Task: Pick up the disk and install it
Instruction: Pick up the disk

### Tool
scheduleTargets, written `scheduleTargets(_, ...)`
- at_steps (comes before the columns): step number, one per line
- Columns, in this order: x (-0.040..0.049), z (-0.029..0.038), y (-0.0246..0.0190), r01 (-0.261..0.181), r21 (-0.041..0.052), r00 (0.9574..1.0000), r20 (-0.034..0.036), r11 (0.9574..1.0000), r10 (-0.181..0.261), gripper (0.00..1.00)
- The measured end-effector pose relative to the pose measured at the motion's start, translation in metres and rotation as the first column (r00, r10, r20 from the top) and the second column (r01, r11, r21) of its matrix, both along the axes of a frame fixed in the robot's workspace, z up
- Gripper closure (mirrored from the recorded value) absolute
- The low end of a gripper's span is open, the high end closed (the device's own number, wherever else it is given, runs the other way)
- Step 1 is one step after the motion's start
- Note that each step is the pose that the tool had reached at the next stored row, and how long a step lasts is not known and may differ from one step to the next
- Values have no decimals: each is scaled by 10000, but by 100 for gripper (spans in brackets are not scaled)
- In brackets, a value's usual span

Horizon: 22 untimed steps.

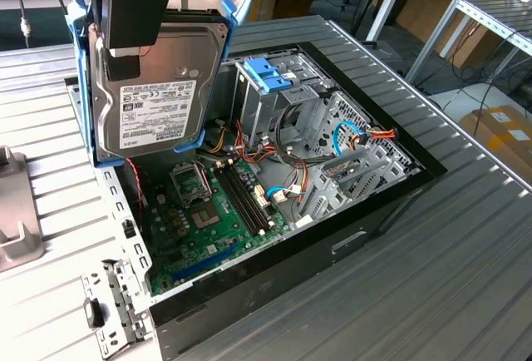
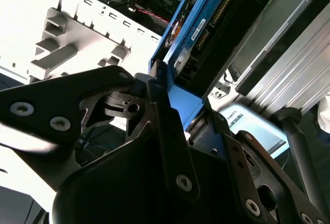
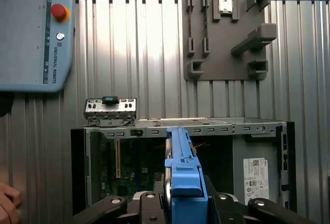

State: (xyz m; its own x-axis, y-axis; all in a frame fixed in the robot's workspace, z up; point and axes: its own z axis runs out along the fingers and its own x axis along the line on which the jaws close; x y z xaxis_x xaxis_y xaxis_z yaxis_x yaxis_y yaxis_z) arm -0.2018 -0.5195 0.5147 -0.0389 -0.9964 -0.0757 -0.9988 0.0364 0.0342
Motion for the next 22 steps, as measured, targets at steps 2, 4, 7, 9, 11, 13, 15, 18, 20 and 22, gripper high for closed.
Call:
scheduleTargets(2,3,-2,-5,1,-5,10000,0,10000,-1,63)
scheduleTargets(4,6,-5,-12,0,-11,10000,0,10000,0,63)
scheduleTargets(7,11,-8,-20,0,-20,10000,0,10000,0,63)
scheduleTargets(9,14,-11,-26,1,-24,10000,1,10000,-1,63)
scheduleTargets(11,18,-14,-32,0,-31,10000,0,10000,0,63)
scheduleTargets(13,22,-18,-41,0,-36,10000,0,10000,0,63)
scheduleTargets(15,26,-22,-47,0,-39,10000,1,10000,0,63)
scheduleTargets(18,34,-29,-63,0,-46,10000,0,10000,0,63)
scheduleTargets(20,43,-35,-79,0,-50,10000,-1,10000,0,63)
scheduleTargets(22,65,-44,-96,0,-51,10000,0,10000,0,63)
